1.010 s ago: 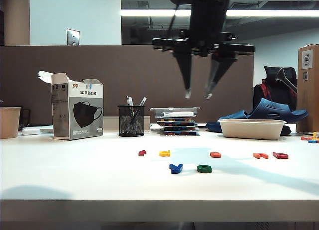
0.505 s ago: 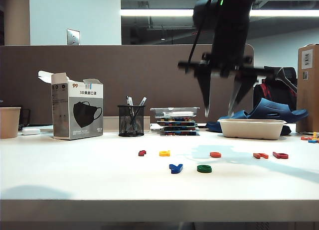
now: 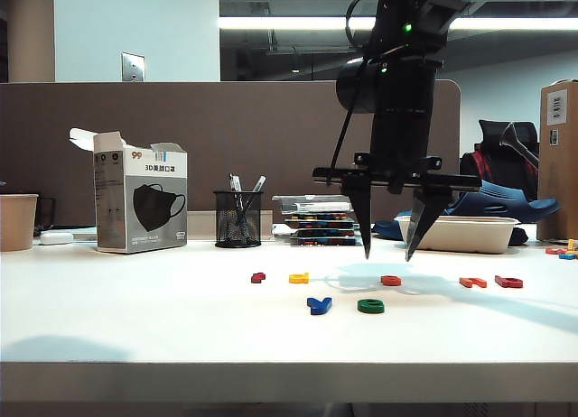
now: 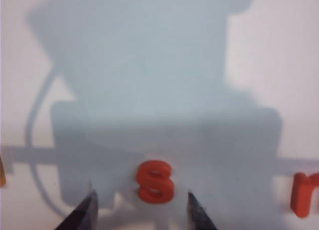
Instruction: Select the appropriate letters from the row of letter magnets placed on the table to arrange into the word "yes".
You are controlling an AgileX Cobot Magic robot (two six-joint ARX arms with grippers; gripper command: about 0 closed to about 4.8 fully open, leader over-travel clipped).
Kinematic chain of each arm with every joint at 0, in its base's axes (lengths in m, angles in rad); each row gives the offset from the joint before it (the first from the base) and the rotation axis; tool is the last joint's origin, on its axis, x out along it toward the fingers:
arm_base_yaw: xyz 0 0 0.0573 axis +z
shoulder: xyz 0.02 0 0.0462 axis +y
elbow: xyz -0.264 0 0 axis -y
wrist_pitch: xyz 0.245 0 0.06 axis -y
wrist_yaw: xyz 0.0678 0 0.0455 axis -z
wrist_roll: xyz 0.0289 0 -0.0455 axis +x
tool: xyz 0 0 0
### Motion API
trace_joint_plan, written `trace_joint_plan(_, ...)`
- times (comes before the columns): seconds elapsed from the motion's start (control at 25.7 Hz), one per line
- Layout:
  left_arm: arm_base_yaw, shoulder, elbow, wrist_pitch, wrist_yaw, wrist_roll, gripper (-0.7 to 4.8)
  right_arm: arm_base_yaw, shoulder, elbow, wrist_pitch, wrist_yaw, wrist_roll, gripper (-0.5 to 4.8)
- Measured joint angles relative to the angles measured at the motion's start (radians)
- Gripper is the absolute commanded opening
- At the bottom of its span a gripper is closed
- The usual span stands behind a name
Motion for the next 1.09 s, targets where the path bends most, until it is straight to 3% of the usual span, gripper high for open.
trace_joint_plan(1.09, 0.0, 0.0, 0.0, 0.0, 0.0, 0.0, -0.06, -0.003, 0.055, 0.002, -0.016, -0.036, -0.039, 2.07)
